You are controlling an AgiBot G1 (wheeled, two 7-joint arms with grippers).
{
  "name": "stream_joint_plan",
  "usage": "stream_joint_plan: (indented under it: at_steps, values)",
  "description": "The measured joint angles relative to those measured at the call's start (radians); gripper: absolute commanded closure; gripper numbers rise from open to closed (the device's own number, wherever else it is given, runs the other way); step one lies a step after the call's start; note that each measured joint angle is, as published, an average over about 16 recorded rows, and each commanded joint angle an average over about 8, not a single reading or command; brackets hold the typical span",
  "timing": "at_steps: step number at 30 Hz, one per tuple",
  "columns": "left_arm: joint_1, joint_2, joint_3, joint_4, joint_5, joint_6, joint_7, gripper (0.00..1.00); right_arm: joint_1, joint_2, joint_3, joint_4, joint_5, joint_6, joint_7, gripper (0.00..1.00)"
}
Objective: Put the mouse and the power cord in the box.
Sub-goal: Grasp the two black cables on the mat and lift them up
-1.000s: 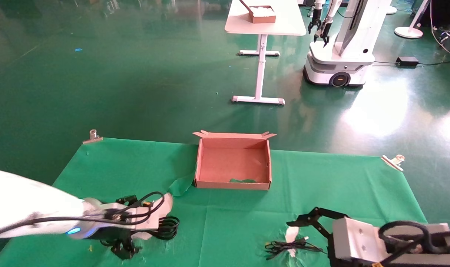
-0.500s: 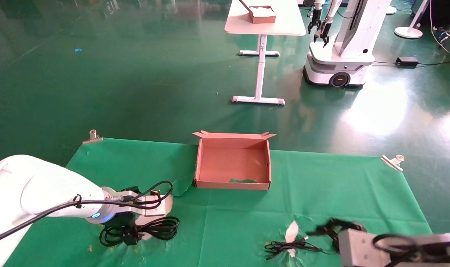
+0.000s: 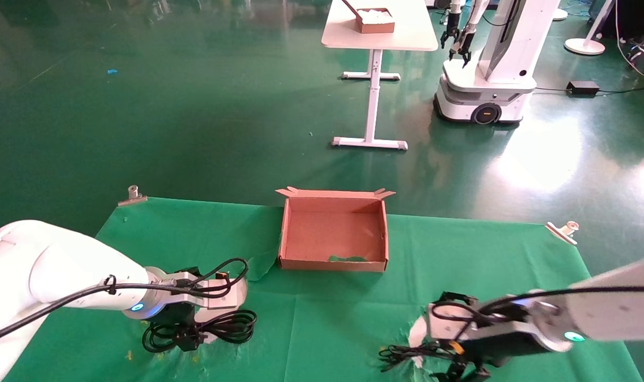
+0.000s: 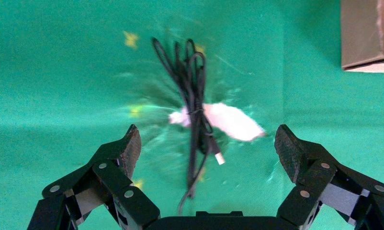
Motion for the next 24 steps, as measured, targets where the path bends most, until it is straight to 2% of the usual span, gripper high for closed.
stream_joint_plan:
  at_steps: [3, 5, 7, 10, 11, 13, 14, 15, 18, 19, 20, 24]
  values:
    - [-0.001, 0.001, 0.000, 0.002, 0.000, -0.001, 0.001, 0.00, 0.029, -0.054, -0.019, -0.087, -0.032, 0.019, -0.029, 0.01]
    - [-0.001, 0.001, 0.000, 0.003, -0.001, -0.001, 0.002, 0.00, 0.045, -0.084, -0.029, -0.137, -0.048, 0.029, -0.046, 0.05]
    - [-0.001, 0.001, 0.000, 0.004, -0.001, -0.001, 0.002, 0.00, 0.058, -0.109, -0.037, -0.181, -0.061, 0.037, -0.060, 0.20]
    - [-0.001, 0.001, 0.000, 0.005, -0.001, -0.001, 0.003, 0.02, 0.073, -0.139, -0.047, -0.236, -0.076, 0.047, -0.076, 0.58]
    - [-0.001, 0.001, 0.000, 0.005, -0.001, -0.002, 0.003, 0.07, 0.078, -0.147, -0.050, -0.251, -0.080, 0.050, -0.081, 0.70]
    - [-0.001, 0.002, 0.000, 0.006, -0.001, -0.002, 0.003, 0.31, 0.084, -0.160, -0.054, -0.277, -0.087, 0.054, -0.087, 0.90]
    - [-0.001, 0.002, 0.000, 0.006, -0.001, -0.002, 0.003, 0.43, 0.087, -0.165, -0.056, -0.287, -0.090, 0.056, -0.090, 0.96]
    - [-0.001, 0.002, 0.000, 0.006, -0.001, -0.002, 0.003, 0.56, 0.090, -0.170, -0.058, -0.296, -0.093, 0.057, -0.092, 1.00]
    - [-0.001, 0.002, 0.000, 0.006, -0.001, -0.002, 0.003, 0.92, 0.095, -0.179, -0.061, -0.315, -0.098, 0.060, -0.097, 1.00]
    - [-0.001, 0.002, 0.000, 0.007, -0.001, -0.002, 0.003, 0.98, 0.096, -0.181, -0.062, -0.319, -0.100, 0.060, -0.098, 1.00]
    - [-0.001, 0.002, 0.000, 0.007, -0.001, -0.002, 0.003, 1.00, 0.097, -0.182, -0.063, -0.322, -0.101, 0.061, -0.099, 1.00]
    - [-0.001, 0.002, 0.000, 0.007, 0.000, -0.002, 0.004, 1.00, 0.098, -0.185, -0.065, -0.327, -0.104, 0.063, -0.099, 1.00]
